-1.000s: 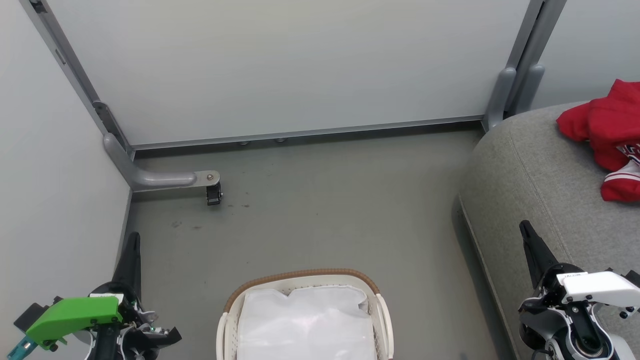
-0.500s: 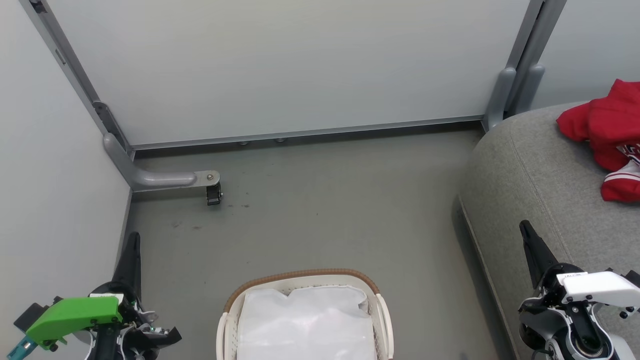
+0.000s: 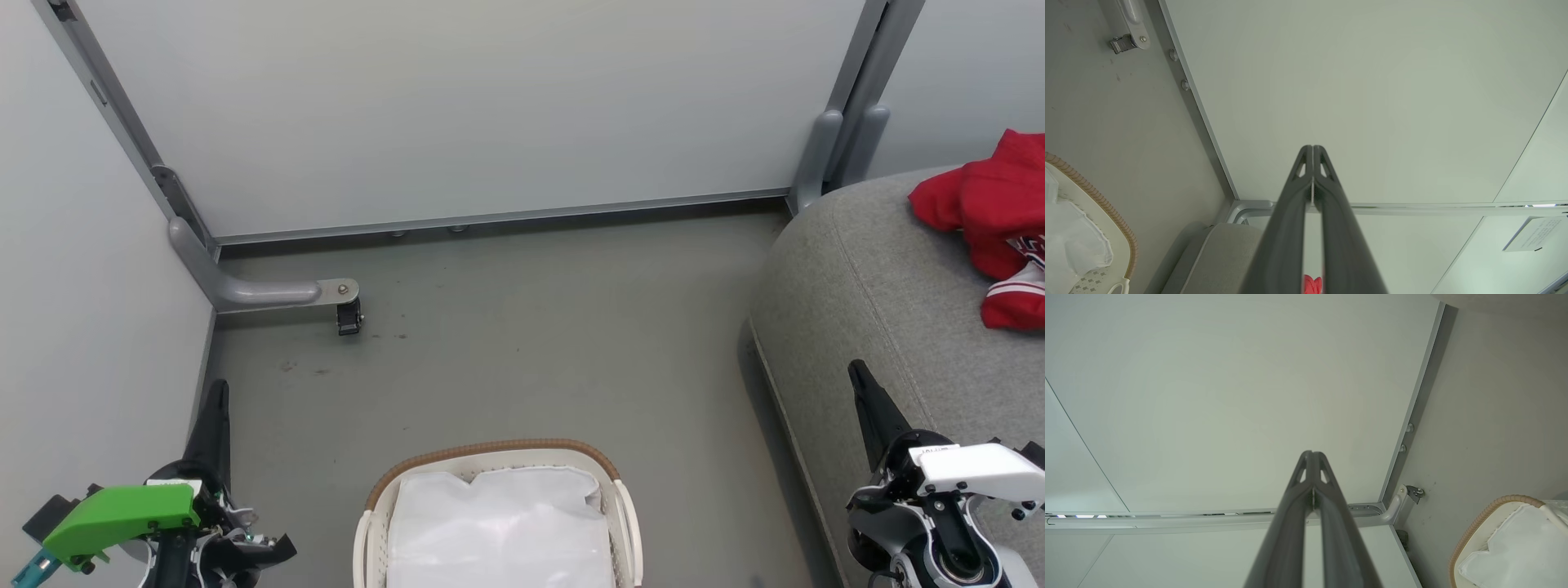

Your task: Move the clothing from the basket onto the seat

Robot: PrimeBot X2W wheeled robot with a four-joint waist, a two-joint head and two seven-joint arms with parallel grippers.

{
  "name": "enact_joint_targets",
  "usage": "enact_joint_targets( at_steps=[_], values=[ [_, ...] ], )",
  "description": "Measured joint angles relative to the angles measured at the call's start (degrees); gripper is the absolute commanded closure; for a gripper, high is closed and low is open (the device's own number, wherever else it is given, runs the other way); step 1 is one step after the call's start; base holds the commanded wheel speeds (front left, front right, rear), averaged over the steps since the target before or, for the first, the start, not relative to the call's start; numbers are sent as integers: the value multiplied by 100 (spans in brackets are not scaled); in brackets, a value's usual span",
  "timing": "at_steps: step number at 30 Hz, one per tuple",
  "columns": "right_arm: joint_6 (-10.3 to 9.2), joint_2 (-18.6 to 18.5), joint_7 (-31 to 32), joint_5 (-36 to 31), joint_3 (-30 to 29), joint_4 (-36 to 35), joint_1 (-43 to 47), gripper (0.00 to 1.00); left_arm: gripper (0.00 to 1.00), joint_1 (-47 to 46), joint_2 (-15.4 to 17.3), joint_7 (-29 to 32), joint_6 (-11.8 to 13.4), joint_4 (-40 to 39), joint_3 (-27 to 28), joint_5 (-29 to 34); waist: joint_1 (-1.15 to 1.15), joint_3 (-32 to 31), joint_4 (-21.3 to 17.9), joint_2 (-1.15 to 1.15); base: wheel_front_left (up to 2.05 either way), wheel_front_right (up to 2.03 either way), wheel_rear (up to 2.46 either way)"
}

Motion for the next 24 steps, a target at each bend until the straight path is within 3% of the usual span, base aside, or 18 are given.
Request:
enact_joint_targets(
  at_steps=[24],
  values=[
    [0,0,0,0,0,0,0,100,100,0,-1,0,0,0,0,0,0,0,0,0,0,0,0]
  ],
)
